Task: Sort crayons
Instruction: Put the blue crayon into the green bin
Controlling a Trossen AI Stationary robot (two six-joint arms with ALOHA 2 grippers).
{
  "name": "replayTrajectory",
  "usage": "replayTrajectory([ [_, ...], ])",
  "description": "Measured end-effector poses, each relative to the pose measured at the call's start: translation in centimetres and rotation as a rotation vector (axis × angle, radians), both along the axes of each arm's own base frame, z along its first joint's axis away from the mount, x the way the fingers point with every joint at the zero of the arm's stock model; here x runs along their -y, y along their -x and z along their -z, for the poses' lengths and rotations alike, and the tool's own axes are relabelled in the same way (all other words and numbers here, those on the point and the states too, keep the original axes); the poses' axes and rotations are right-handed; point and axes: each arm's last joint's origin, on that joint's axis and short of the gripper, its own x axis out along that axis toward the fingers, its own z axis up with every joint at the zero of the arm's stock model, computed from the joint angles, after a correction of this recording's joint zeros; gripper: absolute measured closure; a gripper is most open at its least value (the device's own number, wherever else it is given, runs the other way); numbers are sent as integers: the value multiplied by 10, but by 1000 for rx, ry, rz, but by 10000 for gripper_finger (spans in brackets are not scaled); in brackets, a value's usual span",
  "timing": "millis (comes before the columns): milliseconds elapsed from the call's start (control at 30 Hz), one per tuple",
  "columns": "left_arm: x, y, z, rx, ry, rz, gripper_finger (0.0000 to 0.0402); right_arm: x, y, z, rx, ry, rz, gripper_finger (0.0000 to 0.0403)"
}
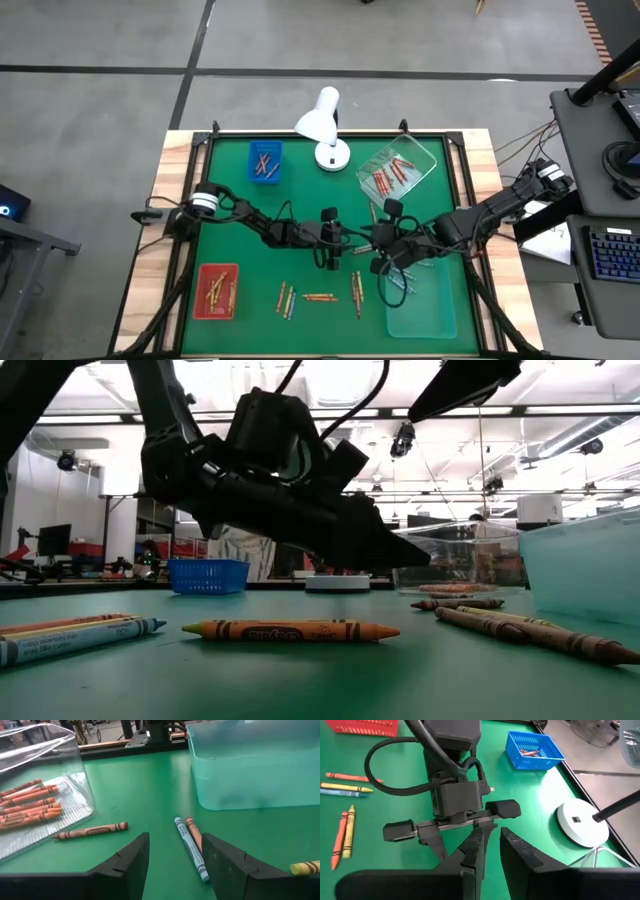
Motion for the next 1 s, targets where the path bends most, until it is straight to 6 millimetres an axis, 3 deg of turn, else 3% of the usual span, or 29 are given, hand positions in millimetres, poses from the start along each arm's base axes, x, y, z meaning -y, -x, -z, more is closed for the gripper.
replayTrajectory([
  [233,0,-2,13,-1,34,8,237,4,-2,0,11,-21,30,351],
  [467,1,-13,15,4,36,32,237,3,-1,0,21,-48,47,351],
  [1000,-8,-12,22,-79,49,-3,237,4,-1,1,22,-57,56,351],
])
